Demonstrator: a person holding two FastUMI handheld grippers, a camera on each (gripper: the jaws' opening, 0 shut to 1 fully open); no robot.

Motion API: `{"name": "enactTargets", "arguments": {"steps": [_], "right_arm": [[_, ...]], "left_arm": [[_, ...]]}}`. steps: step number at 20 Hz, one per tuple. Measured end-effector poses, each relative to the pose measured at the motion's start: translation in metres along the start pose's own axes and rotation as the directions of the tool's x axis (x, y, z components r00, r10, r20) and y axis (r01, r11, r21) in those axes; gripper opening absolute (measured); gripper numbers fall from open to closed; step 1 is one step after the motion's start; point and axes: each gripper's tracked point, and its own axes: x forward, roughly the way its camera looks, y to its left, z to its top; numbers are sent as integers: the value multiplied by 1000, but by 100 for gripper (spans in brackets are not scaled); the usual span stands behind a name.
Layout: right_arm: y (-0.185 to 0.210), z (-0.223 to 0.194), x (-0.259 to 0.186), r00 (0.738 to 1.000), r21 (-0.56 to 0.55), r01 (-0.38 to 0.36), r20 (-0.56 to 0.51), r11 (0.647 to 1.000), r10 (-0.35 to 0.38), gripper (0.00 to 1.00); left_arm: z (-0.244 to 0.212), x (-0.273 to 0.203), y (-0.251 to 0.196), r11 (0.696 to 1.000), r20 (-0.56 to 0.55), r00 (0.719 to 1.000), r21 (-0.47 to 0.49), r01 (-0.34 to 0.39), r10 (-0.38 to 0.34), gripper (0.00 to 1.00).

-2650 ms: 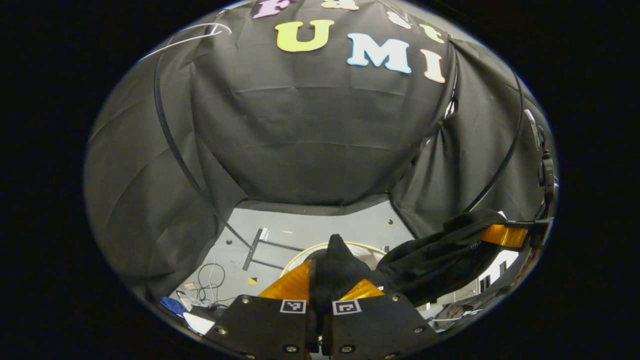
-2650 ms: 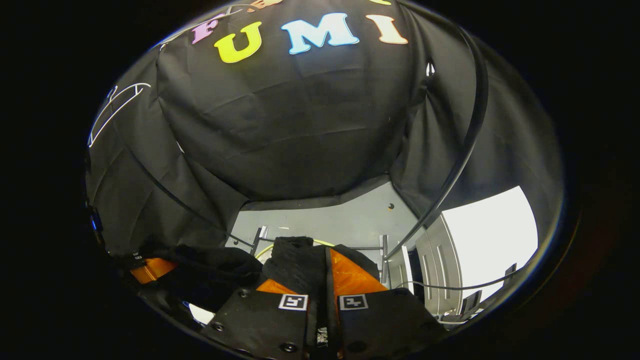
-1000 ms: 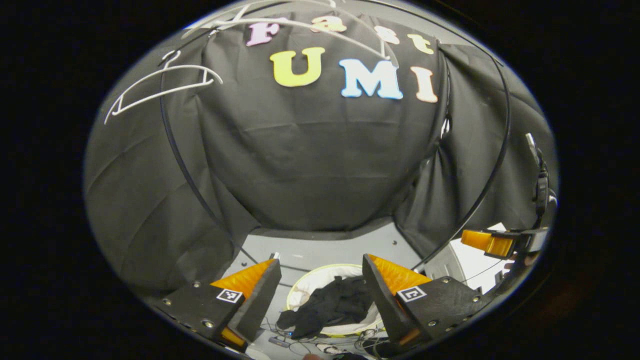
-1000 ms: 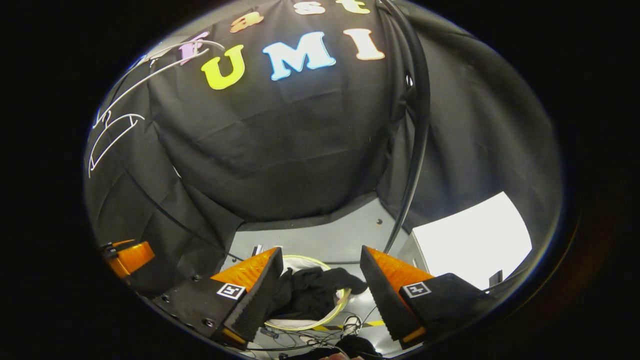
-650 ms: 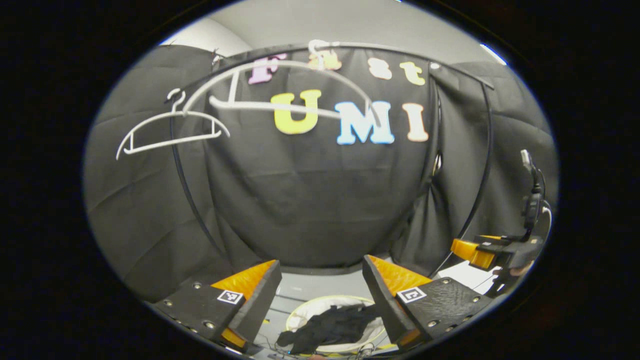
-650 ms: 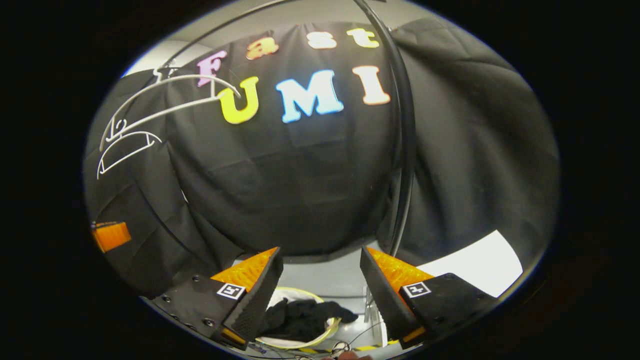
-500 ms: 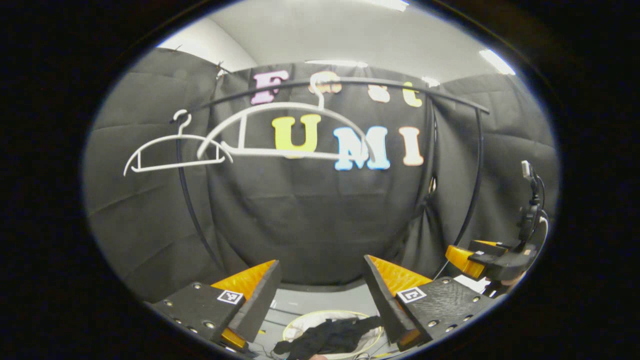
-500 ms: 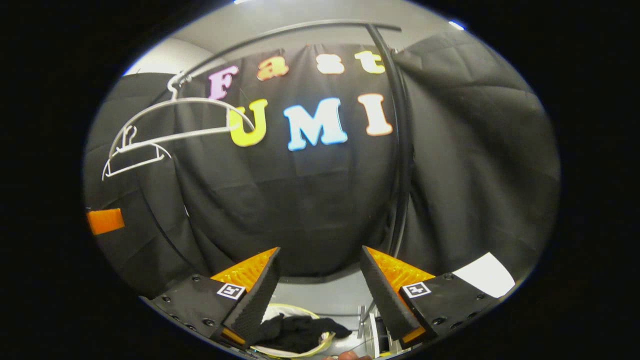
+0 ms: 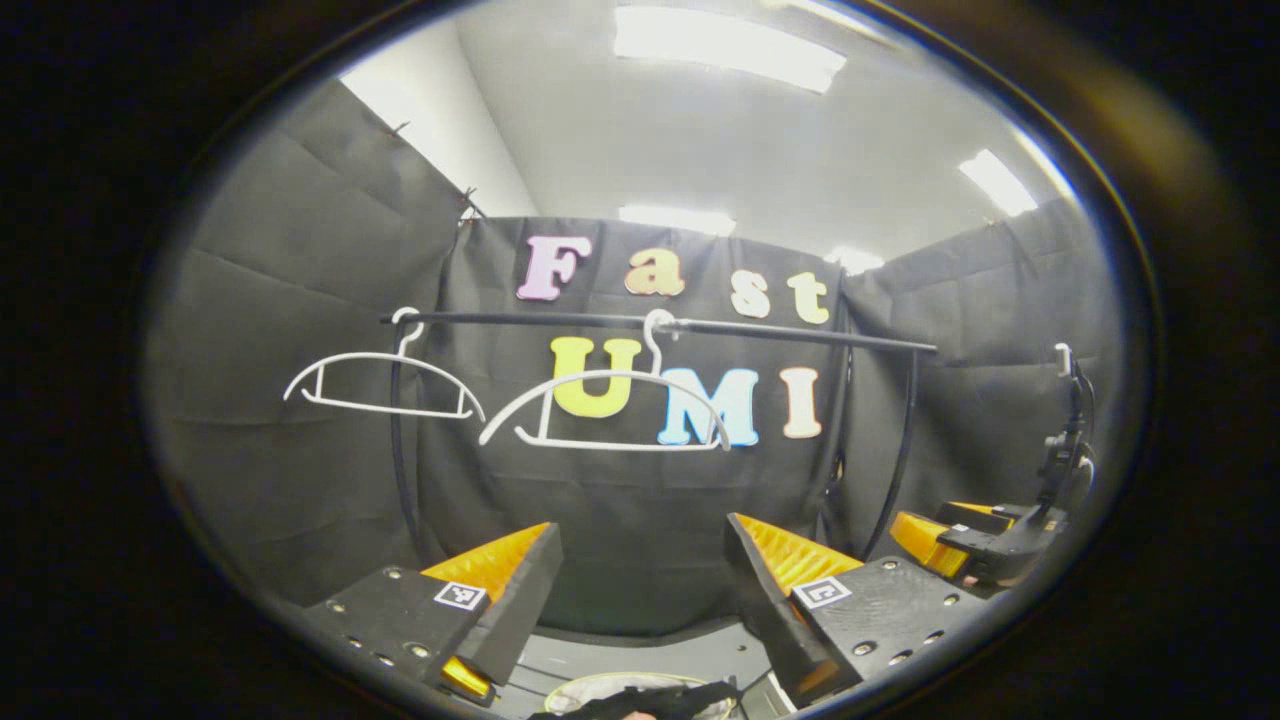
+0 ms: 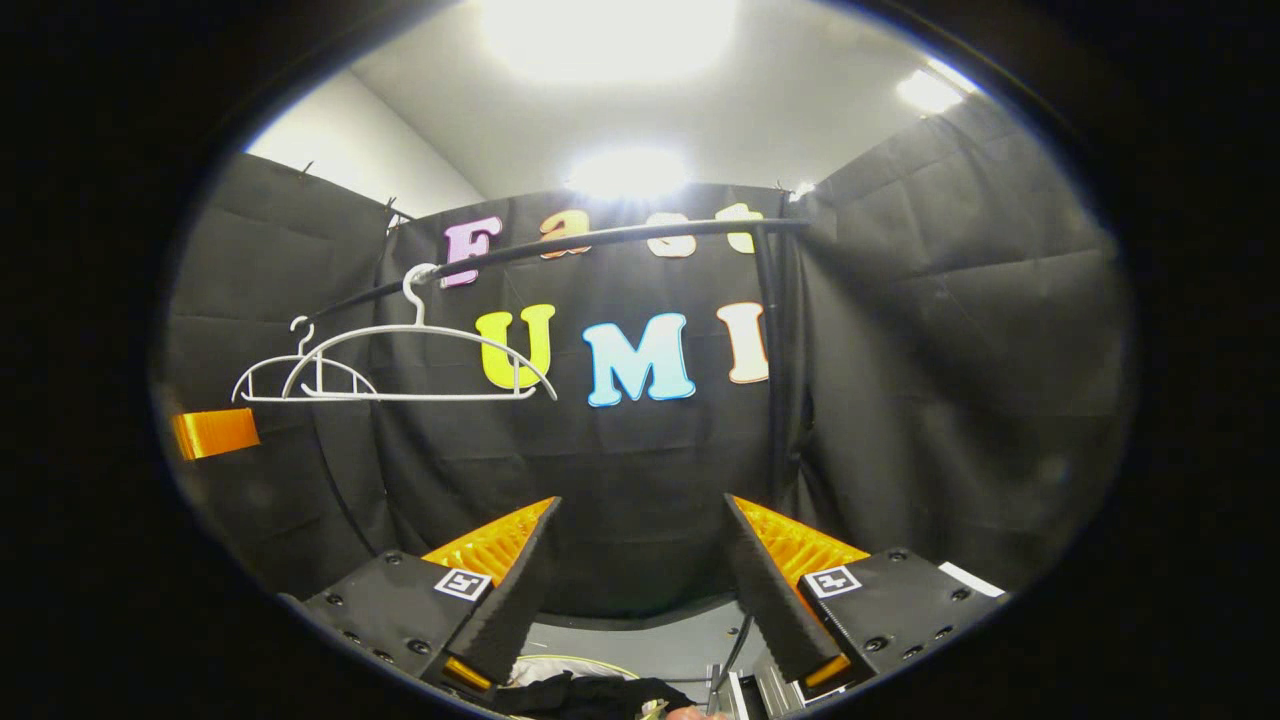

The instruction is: Grasp the clothes on the hanger with both hands and then place them into the laundry hamper below.

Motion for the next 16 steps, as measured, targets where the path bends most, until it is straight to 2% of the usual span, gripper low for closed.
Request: {"name": "enactTargets", "arguments": {"steps": [2, 4, 6, 7, 8, 9, 11, 12, 16], "right_arm": [[7, -2, -17, 999, -11, -36, 17, 999, 36, 100], [-6, -12, -27, 1000, -59, -13, 19, 998, 14, 92], [-9, -18, -27, 1000, -102, -11, 12, 995, 13, 92], [-7, -19, -25, 1000, -106, -24, 14, 994, 26, 98], [-8, -19, -22, 999, -102, -36, 15, 994, 38, 98], [-8, -21, -20, 999, -89, -52, 13, 995, 53, 94], [-9, -26, -12, 996, -48, -94, -1, 994, 94, 99], [-11, -29, -10, 994, -37, -113, -11, 993, 113, 94], [-24, -34, 7, 987, -62, -156, -55, 986, 153, 94]], "left_arm": [[-1, -8, 9, 1000, 24, 999, -4, -31, 31, 95], [-1, -14, 6, 999, 36, 999, 10, -32, 31, 95], [-5, -23, -3, 999, 27, 999, 40, -21, 20, 95], [-10, -27, -5, 999, 14, 1000, 46, -28, 27, 95], [-17, -30, -7, 998, -1, 999, 47, -35, 35, 94], [-22, -33, -10, 998, -9, 999, 41, -44, 44, 94], [-23, -41, -16, 997, 1, 997, 18, -74, 74, 94], [-24, -45, -18, 996, 12, 996, 1, -90, 90, 94], [-20, -52, -22, 986, 28, 986, -41, -162, 164, 94]]}}
